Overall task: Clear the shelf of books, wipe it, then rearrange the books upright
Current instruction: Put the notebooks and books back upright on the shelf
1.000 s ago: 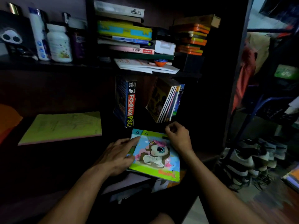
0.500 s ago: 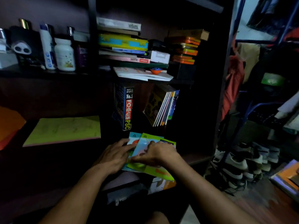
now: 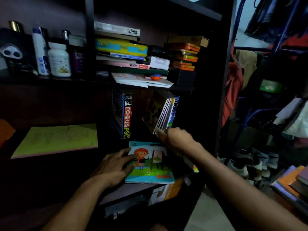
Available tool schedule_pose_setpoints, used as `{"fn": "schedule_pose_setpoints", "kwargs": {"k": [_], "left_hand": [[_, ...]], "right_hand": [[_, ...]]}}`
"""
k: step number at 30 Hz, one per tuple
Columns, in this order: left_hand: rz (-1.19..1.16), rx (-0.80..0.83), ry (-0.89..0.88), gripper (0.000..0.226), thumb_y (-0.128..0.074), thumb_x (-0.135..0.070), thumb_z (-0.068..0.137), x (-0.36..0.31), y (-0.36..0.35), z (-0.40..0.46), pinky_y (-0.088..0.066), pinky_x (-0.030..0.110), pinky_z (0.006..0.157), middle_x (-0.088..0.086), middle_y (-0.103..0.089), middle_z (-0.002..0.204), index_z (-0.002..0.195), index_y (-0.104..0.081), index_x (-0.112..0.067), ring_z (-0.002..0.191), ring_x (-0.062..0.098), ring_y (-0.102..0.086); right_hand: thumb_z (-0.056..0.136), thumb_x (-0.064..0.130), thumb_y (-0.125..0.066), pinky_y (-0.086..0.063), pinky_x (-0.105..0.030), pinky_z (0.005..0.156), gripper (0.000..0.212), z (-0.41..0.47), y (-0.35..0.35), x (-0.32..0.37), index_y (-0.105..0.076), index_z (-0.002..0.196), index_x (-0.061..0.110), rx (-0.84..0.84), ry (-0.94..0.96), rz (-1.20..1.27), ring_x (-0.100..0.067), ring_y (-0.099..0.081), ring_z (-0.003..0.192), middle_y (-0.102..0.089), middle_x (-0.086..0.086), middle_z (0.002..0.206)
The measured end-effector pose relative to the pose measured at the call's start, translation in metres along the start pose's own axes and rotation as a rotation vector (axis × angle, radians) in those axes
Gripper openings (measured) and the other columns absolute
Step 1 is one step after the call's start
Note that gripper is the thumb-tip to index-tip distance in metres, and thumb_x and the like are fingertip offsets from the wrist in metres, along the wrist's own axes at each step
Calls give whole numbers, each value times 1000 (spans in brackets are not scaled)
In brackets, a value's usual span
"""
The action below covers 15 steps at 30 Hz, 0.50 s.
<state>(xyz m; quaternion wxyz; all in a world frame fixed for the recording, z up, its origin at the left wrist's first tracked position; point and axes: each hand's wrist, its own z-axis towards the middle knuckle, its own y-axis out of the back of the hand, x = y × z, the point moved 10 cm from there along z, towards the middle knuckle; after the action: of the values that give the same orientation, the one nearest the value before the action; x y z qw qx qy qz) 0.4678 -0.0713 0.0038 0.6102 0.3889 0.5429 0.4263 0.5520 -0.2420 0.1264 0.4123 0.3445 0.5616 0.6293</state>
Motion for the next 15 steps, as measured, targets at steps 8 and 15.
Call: {"fn": "schedule_pose_setpoints", "kwargs": {"k": [8,15], "left_hand": [[-19,13,47,48,-32,-58,104,1,-2,1,-14,26,117,-15,-17,165,152,-30,-51,150,12,-18],[-39,17,57,46,-32,-58,103,2,-2,1,-10,26,118,-16,-14,165,149,-27,-56,152,11,-14]], "right_hand": [[95,7,-41,-45,-38,68,20,-6,41,-98,-37,113,17,-474,-271,672,-38,-64,89,-62,-12,101],[101,13,-41,-42,-37,66,29,-13,4,-122,-33,129,19,-592,-392,741,-32,-59,81,-65,-14,111]]}}
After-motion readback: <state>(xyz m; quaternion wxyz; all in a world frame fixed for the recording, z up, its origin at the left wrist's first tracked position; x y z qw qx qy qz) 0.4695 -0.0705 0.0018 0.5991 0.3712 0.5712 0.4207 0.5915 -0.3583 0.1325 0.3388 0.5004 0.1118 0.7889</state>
